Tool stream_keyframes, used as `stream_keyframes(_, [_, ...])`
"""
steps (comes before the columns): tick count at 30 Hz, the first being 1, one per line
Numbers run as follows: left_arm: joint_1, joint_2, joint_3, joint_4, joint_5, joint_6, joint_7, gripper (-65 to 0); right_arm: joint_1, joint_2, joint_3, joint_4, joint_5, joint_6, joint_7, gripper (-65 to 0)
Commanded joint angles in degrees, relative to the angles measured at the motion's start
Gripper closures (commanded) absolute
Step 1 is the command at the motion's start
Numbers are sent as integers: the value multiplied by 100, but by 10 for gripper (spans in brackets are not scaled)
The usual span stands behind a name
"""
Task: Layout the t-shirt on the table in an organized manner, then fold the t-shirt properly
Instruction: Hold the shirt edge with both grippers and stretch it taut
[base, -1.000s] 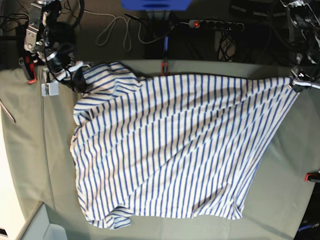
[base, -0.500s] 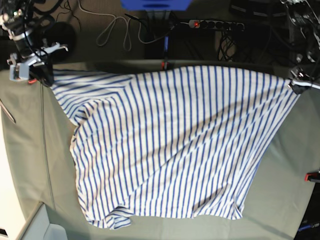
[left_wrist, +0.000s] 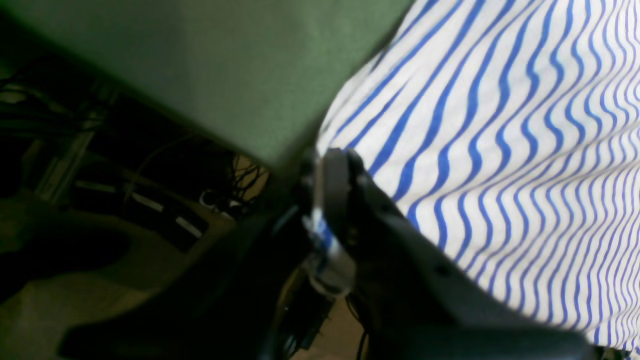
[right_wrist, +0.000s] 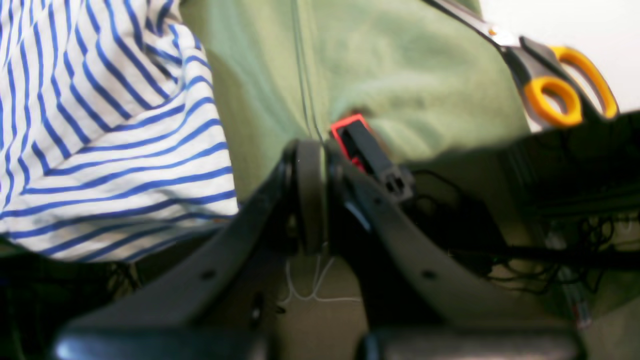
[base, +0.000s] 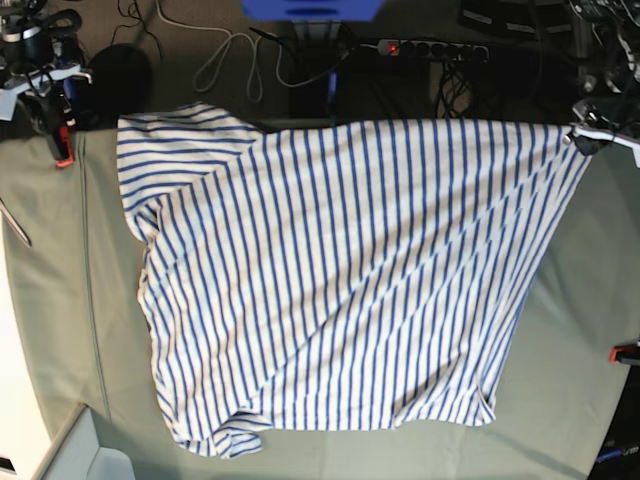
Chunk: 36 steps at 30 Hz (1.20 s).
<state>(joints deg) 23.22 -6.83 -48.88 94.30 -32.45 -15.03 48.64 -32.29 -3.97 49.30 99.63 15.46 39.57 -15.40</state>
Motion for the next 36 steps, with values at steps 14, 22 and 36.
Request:
stream_keyframes(14, [29,54,-39,95,-21,4,-86,-2,834,5,-697,-500,-1261,43,94,-260])
stream_keyframes(22, [29,54,-39,78,-21,4,-86,-2,974,49,-714,-1001,-1278,43,94,-363])
stream_keyframes(36, [-23,54,-39,60,-21,4,-95,-2,948,-38,-1145,-1432,-1296,43,94,-365])
